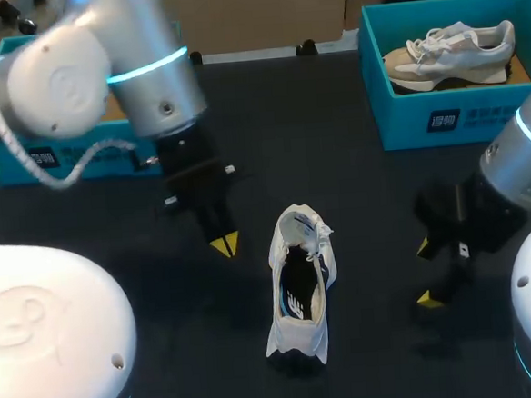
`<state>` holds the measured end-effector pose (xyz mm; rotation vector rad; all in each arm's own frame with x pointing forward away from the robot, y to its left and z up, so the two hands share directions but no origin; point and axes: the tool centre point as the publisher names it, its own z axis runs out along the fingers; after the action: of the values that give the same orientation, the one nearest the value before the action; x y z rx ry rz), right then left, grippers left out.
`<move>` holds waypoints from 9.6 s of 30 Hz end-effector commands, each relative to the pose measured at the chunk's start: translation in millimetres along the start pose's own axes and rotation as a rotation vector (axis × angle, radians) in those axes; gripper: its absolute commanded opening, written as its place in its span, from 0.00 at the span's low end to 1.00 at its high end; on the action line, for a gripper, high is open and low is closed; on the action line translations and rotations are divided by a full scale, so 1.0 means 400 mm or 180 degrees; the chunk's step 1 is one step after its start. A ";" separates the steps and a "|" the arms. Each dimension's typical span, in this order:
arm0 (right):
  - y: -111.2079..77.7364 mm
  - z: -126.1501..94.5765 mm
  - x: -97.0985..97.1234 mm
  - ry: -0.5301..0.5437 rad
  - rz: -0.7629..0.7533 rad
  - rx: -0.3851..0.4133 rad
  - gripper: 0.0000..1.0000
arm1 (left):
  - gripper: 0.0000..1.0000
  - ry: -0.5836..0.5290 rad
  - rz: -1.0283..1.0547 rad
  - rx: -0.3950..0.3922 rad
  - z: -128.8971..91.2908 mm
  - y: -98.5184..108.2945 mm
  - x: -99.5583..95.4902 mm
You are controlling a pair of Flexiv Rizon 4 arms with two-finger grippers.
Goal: Take the shoe out of the shoebox, open the shoe tongue, remove and reinsert the insole, then place the shoe into the shoebox
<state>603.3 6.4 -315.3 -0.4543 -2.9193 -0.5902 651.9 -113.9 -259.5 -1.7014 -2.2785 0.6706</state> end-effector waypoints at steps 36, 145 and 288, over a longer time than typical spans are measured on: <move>-0.002 0.000 0.004 -0.0011 -0.0001 0.0001 1.00 | 0.00 0.1865 0.1275 -0.0706 0.063 -0.071 -0.090; -0.132 -0.131 -0.005 -0.0007 0.0088 0.0063 1.00 | 0.00 0.1265 0.1586 -0.0541 0.309 0.029 -0.123; -0.132 -0.131 -0.005 -0.0007 0.0088 0.0063 1.00 | 0.34 0.0519 0.1576 -0.1834 0.285 0.054 -0.196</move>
<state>593.9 -61.2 -287.1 -0.4900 -2.9097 -0.5584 643.6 -210.7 -362.6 -2.5125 -2.0604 -0.0832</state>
